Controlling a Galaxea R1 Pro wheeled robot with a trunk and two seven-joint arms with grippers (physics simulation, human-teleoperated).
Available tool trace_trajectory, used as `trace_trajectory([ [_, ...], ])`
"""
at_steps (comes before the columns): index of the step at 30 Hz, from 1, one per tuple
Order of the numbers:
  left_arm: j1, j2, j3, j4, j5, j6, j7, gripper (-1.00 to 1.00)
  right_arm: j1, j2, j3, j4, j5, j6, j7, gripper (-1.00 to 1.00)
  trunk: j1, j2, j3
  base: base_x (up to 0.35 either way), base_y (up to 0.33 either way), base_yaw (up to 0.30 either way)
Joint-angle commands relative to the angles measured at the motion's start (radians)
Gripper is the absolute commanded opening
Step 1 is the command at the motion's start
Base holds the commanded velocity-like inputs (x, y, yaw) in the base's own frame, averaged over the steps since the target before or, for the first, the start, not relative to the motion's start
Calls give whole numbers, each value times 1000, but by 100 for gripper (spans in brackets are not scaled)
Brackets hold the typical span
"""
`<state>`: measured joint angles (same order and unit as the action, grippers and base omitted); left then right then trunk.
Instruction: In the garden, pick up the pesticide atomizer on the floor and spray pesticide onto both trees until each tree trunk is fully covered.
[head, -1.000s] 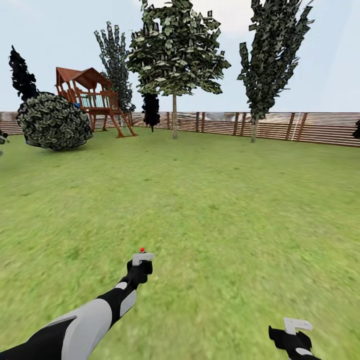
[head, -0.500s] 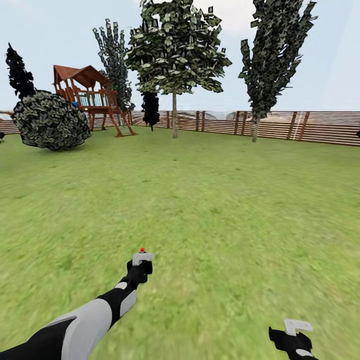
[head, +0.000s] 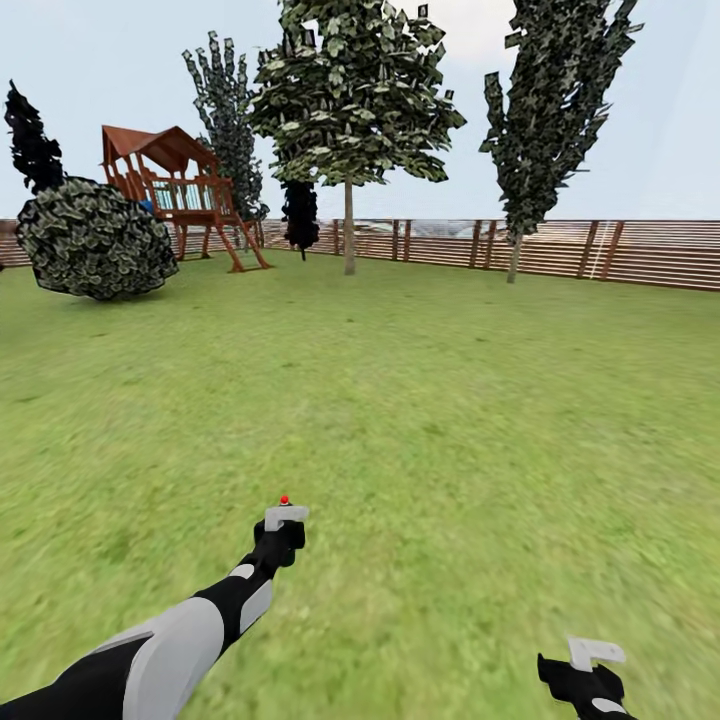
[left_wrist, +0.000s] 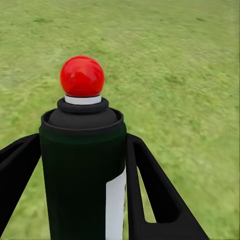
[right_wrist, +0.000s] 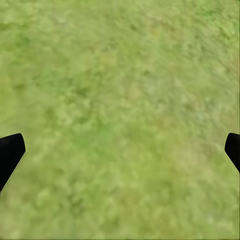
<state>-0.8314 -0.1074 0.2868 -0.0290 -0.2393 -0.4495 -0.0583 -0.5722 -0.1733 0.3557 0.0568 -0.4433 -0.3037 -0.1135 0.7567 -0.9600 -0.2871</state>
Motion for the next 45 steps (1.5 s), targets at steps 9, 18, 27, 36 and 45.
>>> trace_trajectory([
  [9,0,0,0,0,0,0,0,-100,1,0,0,0,0,0,0,100,0,0,-4,350,0,81],
  [18,0,0,0,0,0,0,0,-100,1,0,0,0,0,0,0,100,0,0,-5,350,0,19],
  [27,0,0,0,0,0,0,0,-100,2,0,0,0,0,0,0,100,0,0,-5,350,0,0],
  [36,0,-1,0,0,0,0,0,-100,2,0,0,0,0,0,0,100,0,0,-5,350,0,0],
  [45,0,-1,0,0,0,0,0,-100,2,4,0,0,0,0,0,100,0,0,-5,350,0,0],
])
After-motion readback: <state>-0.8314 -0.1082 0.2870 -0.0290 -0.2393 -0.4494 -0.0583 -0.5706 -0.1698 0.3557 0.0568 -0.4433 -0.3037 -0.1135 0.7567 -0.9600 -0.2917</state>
